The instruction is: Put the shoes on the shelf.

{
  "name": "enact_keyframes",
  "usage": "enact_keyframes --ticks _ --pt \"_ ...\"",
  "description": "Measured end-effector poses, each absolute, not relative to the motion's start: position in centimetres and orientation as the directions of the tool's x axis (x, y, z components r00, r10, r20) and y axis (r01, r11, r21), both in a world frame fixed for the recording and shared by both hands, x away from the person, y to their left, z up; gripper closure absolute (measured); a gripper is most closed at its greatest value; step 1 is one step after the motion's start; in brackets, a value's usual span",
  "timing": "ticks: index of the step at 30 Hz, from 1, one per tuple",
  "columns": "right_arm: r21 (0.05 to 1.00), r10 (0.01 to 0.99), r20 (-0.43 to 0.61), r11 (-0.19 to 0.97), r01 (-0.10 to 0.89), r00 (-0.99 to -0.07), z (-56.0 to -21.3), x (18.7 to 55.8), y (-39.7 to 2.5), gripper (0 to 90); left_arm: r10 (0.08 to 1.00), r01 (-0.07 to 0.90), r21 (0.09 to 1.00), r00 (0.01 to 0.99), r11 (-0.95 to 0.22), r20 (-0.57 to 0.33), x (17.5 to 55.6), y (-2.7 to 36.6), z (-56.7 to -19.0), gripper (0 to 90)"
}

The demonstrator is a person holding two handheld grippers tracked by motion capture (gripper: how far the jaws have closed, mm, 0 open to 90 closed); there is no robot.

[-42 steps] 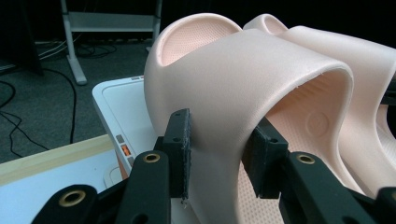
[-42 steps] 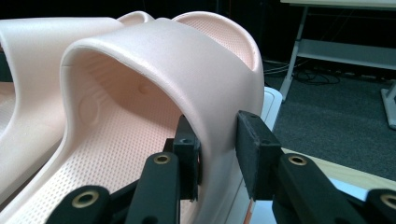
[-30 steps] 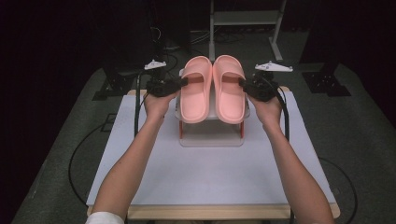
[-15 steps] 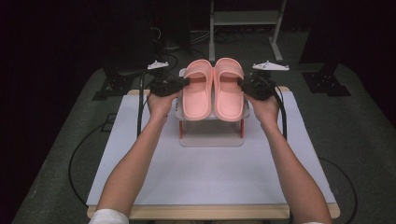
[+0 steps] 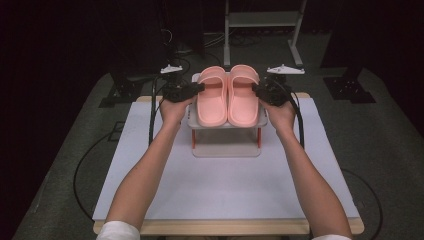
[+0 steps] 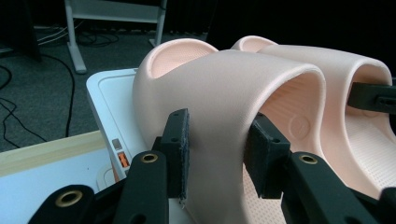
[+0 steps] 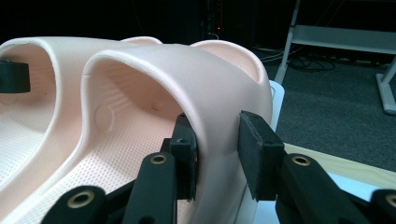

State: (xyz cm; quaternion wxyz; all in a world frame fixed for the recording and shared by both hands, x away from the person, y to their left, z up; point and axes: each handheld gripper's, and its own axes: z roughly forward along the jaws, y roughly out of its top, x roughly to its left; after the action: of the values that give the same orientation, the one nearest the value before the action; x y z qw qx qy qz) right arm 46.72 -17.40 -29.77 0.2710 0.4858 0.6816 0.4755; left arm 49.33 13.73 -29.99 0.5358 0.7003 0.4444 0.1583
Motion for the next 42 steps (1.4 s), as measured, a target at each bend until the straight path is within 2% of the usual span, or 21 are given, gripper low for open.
enact_keyframes --ticks 42 --pt "0.905 0.937 0.079 0.077 0.419 -0.341 -30.2 48.7 -16.7 67.8 0.796 0.453 0.891 0.547 -0.023 -0.258 50.9 13.8 -30.2 62.3"
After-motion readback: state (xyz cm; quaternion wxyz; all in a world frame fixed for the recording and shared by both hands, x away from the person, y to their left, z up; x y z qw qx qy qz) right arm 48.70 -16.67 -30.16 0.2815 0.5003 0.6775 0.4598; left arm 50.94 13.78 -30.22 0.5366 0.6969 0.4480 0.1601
